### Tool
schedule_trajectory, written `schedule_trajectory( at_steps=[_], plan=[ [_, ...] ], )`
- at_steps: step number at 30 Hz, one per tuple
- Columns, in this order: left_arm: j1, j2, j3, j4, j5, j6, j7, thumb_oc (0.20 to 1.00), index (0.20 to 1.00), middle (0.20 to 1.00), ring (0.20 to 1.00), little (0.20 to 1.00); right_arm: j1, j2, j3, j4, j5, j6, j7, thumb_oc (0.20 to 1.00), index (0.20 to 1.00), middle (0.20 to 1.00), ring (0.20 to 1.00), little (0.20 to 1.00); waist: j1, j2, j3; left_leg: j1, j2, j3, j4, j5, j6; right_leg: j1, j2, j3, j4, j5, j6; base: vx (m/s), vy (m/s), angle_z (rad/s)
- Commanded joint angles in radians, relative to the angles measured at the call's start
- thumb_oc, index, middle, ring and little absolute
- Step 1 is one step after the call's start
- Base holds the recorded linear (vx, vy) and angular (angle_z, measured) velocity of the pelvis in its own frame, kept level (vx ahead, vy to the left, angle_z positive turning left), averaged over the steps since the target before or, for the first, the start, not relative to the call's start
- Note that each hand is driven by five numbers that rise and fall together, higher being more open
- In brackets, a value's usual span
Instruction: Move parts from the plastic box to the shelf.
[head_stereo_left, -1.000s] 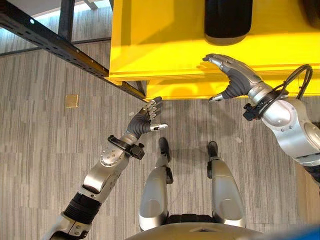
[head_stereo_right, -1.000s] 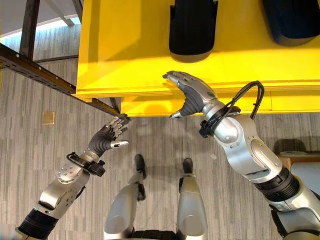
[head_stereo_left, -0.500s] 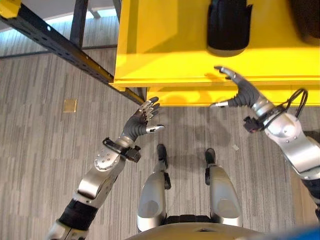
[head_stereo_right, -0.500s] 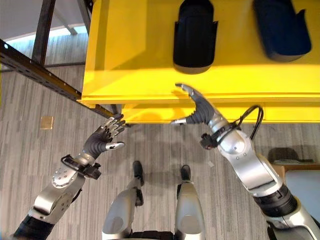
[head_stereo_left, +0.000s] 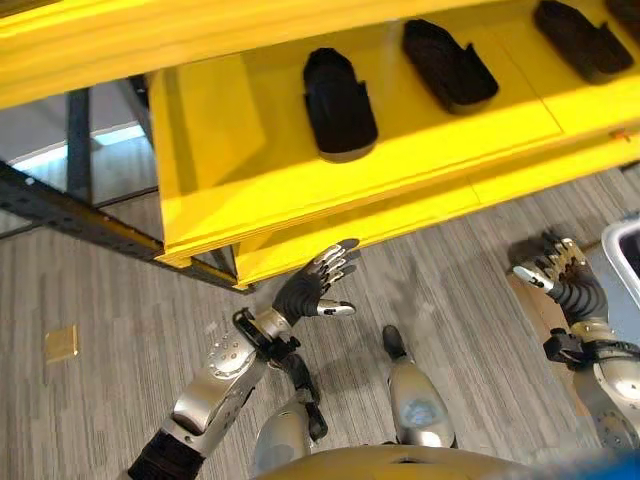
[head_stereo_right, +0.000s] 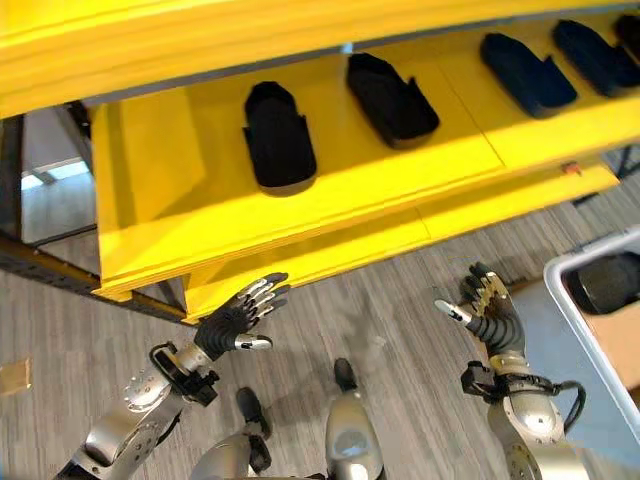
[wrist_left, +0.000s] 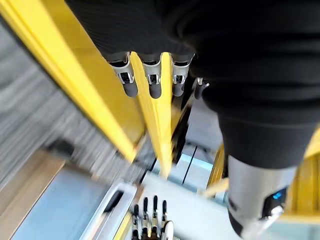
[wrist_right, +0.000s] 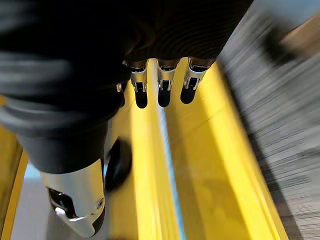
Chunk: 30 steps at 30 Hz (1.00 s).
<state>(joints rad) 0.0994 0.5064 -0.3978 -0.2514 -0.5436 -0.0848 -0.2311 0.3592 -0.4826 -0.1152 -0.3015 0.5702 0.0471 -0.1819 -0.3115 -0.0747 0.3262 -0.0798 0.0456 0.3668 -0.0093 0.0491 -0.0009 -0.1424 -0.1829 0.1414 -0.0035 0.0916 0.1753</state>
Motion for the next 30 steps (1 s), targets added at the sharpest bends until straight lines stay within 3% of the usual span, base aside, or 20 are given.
schedule_trajectory(
  at_steps=[1, 2, 3, 4, 5, 8, 10, 11, 14, 16, 19, 25, 28, 30],
  plan=[
    [0.082, 0.018, 0.064, -0.038, -0.017, -0.065, 0.105, 1.0, 1.0, 1.0, 1.0, 1.0, -0.063, -0.045, -0.004, -0.021, 0.036, -0.08, -0.042, 1.0, 1.0, 1.0, 1.0, 1.0, 0.077, 0.004, 0.0, 0.063, 0.047, 0.066, 0.139, -0.217, 0.052, -0.037, -0.029, -0.202, 0.111, 0.004, 0.044, -0.07, -0.025, -3.07],
    [0.084, 0.02, 0.061, -0.042, -0.017, -0.06, 0.112, 1.0, 1.0, 1.0, 1.0, 1.0, -0.055, -0.044, -0.006, -0.026, 0.036, -0.075, -0.052, 1.0, 1.0, 1.0, 1.0, 1.0, 0.078, 0.005, -0.003, 0.058, 0.05, 0.064, 0.144, -0.215, 0.053, -0.039, -0.032, -0.198, 0.135, -0.008, 0.037, -0.25, -0.178, -2.58],
    [0.105, 0.032, 0.061, -0.044, -0.02, -0.062, 0.118, 1.0, 1.0, 1.0, 1.0, 1.0, -0.039, -0.038, -0.005, -0.03, 0.043, -0.095, -0.096, 1.0, 1.0, 1.0, 1.0, 1.0, 0.099, 0.012, -0.004, 0.025, 0.072, 0.072, 0.176, -0.209, 0.068, -0.025, -0.063, -0.236, 0.252, -0.046, -0.003, -0.23, -0.189, -1.47],
    [0.112, 0.036, 0.064, -0.043, -0.01, -0.061, 0.115, 1.0, 1.0, 1.0, 1.0, 1.0, -0.041, -0.036, -0.001, -0.027, 0.045, -0.098, -0.117, 1.0, 1.0, 1.0, 1.0, 1.0, 0.108, 0.012, -0.003, 0.017, 0.078, 0.079, 0.187, -0.212, 0.069, -0.021, -0.077, -0.252, 0.268, -0.047, -0.009, -0.4, -0.377, -0.02],
    [0.132, 0.051, 0.082, -0.029, -0.014, -0.083, 0.123, 1.0, 1.0, 1.0, 1.0, 1.0, -0.072, -0.041, 0.005, -0.01, 0.044, -0.101, -0.139, 1.0, 1.0, 1.0, 1.0, 1.0, 0.148, 0.012, 0.003, -0.009, 0.113, 0.121, 0.204, -0.206, 0.058, 0.009, -0.145, -0.326, 0.274, -0.019, -0.006, -0.32, -0.321, -0.25],
    [0.13, 0.073, 0.099, -0.03, -0.047, -0.098, 0.143, 1.0, 1.0, 1.0, 1.0, 1.0, -0.112, -0.052, 0.01, 0.011, 0.042, -0.108, -0.14, 1.0, 1.0, 1.0, 1.0, 1.0, 0.172, 0.008, 0.006, -0.021, 0.151, 0.163, 0.194, -0.181, 0.042, 0.036, -0.138, -0.385, 0.272, -0.07, -0.013, -0.25, -0.29, -0.84],
    [0.115, 0.093, 0.128, -0.03, -0.054, -0.094, 0.152, 1.0, 1.0, 1.0, 1.0, 1.0, -0.176, -0.09, -0.002, 0.031, 0.068, -0.078, -0.171, 1.0, 1.0, 1.0, 1.0, 1.0, 0.21, -0.016, 0.016, -0.105, 0.235, 0.211, 0.242, -0.131, -0.004, 0.117, -0.09, -0.502, 0.158, -0.125, -0.011, -0.3, -0.604, -0.86],
    [0.108, 0.092, 0.141, -0.032, -0.067, -0.087, 0.132, 1.0, 1.0, 1.0, 1.0, 1.0, -0.19, -0.105, -0.009, 0.03, 0.071, -0.065, -0.21, 1.0, 1.0, 1.0, 1.0, 1.0, 0.213, -0.014, 0.026, -0.123, 0.255, 0.217, 0.248, -0.109, -0.018, 0.126, -0.06, -0.509, 0.14, -0.14, -0.014, -0.37, -0.576, -0.81],
    [0.086, 0.093, 0.148, -0.048, -0.086, -0.085, 0.104, 1.0, 1.0, 1.0, 1.0, 1.0, -0.189, -0.139, -0.047, 0.029, 0.039, -0.06, -0.277, 1.0, 1.0, 1.0, 1.0, 1.0, 0.19, 0.005, 0.046, -0.122, 0.25, 0.216, 0.208, -0.069, -0.027, 0.104, -0.018, -0.494, 0.172, -0.189, -0.032, -0.21, -0.253, -1.06],
    [0.074, 0.082, 0.141, -0.037, -0.167, -0.102, 0.087, 1.0, 1.0, 1.0, 1.0, 1.0, -0.191, -0.193, -0.091, 0.067, -0.003, -0.061, -0.302, 1.0, 1.0, 1.0, 1.0, 1.0, 0.158, 0.028, 0.065, -0.112, 0.25, 0.221, 0.182, -0.039, -0.039, 0.086, 0.011, -0.476, 0.21, -0.228, -0.075, -0.16, -0.117, -0.48],
    [0.062, 0.075, 0.141, -0.027, -0.184, -0.114, 0.069, 1.0, 1.0, 1.0, 1.0, 1.0, -0.193, -0.222, -0.131, 0.092, -0.006, -0.063, -0.328, 1.0, 1.0, 1.0, 1.0, 1.0, 0.126, 0.048, 0.08, -0.096, 0.254, 0.215, 0.166, -0.025, -0.046, 0.054, 0.03, -0.453, 0.265, -0.257, -0.108, -0.1, -0.111, -0.46],
    [0.003, 0.061, 0.118, -0.013, -0.195, -0.141, 0.048, 1.0, 1.0, 1.0, 1.0, 1.0, -0.197, -0.235, -0.196, 0.121, 0.022, -0.08, -0.379, 1.0, 1.0, 1.0, 1.0, 1.0, 0.059, 0.071, 0.099, -0.061, 0.272, 0.223, 0.147, -0.014, -0.062, -0.004, 0.057, -0.411, 0.305, -0.265, -0.135, -0.12, -0.103, -0.32],
    [-0.073, 0.023, 0.075, 0.005, -0.236, -0.174, 0.092, 1.0, 1.0, 1.0, 1.0, 1.0, -0.202, -0.23, -0.197, 0.141, -0.006, -0.093, -0.368, 1.0, 1.0, 1.0, 1.0, 1.0, 0.012, 0.079, 0.095, -0.035, 0.284, 0.236, 0.132, -0.016, -0.062, -0.043, 0.065, -0.372, 0.364, -0.288, -0.15, -0.04, -0.095, -0.36],
    [-0.155, -0.008, 0.04, 0.008, -0.192, -0.193, 0.133, 1.0, 1.0, 1.0, 1.0, 1.0, -0.192, -0.22, -0.192, 0.132, -0.022, -0.091, -0.346, 1.0, 1.0, 1.0, 1.0, 1.0, -0.019, 0.086, 0.086, -0.027, 0.291, 0.23, 0.119, -0.013, -0.062, -0.073, 0.069, -0.342, 0.445, -0.327, -0.16, 0.0, -0.176, -0.36]
  ],
)
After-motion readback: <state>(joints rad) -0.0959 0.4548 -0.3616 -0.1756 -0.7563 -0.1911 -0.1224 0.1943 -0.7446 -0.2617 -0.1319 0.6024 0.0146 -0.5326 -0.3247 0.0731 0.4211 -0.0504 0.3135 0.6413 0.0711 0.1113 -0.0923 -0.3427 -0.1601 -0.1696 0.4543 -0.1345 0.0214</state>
